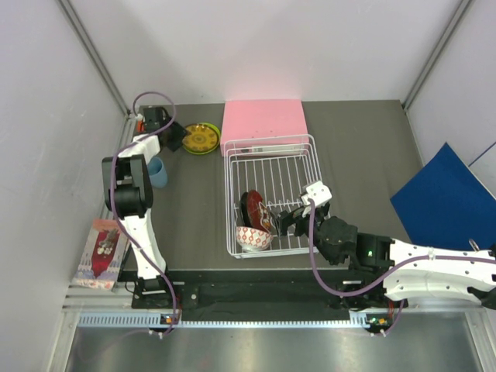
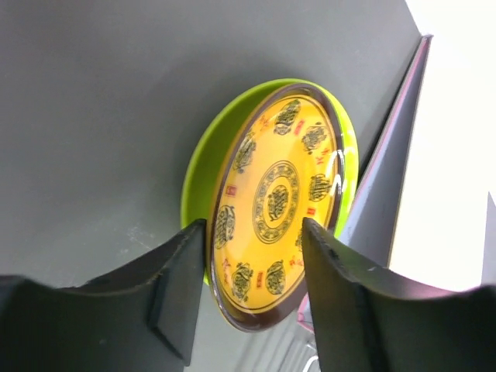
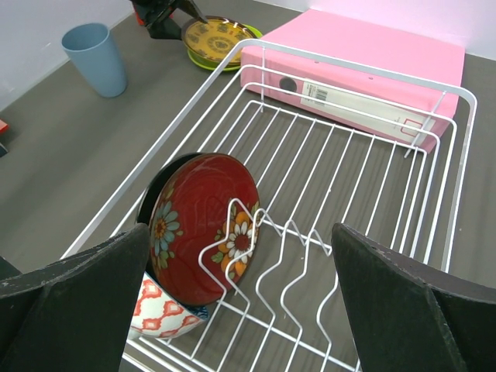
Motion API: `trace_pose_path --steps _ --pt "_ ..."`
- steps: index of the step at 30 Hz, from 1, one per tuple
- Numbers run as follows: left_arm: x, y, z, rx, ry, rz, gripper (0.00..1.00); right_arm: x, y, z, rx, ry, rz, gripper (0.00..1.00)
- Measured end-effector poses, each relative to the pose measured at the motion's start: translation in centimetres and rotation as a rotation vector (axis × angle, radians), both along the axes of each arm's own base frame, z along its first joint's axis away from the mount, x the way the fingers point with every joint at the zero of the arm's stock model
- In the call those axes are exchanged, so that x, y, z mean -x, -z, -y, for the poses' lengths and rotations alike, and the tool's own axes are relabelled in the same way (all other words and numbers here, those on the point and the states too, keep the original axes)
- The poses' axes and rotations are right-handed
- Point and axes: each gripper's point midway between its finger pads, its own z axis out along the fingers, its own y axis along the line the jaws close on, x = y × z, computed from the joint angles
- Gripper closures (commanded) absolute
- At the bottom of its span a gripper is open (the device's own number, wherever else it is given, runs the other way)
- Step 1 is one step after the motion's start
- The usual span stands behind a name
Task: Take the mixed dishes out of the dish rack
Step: Place the plate at the center of the board.
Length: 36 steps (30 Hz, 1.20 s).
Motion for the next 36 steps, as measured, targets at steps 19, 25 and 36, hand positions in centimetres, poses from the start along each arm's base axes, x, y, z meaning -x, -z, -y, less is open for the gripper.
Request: trace_pose_path --steps 19,25,36 --pt "0.6 -3.5 1.5 -0.166 0.047 -0.181 0.31 0.2 0.3 -0.3 -0.007 -0.012 -0.012 0.0" --pt "1.5 -2.4 1.4 -0.171 0.049 -0.232 0.33 0.3 0.8 0.0 -0.007 -0.015 -0.017 0.0" --pt "5.5 -6.7 6.2 -0.217 0.113 -0.167 0.32 0.3 1.2 -0.1 -0.004 -0.011 -0.028 0.0"
